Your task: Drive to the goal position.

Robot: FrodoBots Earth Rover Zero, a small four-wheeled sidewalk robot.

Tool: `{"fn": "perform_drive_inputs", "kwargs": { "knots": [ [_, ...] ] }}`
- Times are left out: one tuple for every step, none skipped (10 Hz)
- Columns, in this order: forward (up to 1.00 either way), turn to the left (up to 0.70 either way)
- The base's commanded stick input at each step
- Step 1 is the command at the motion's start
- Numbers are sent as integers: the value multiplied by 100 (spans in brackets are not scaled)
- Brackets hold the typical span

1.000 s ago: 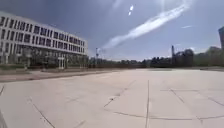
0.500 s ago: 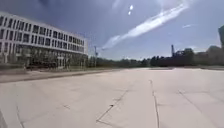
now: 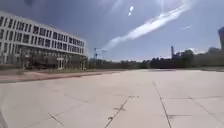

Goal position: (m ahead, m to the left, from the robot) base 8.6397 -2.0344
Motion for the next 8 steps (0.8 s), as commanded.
{"fn": "perform_drive_inputs", "kwargs": {
  "knots": [
    [70,-19],
    [70,-1],
    [70,-1],
    [70,-1],
    [70,-1],
    [70,-1],
    [70,-1],
    [70,-1]
  ]
}}
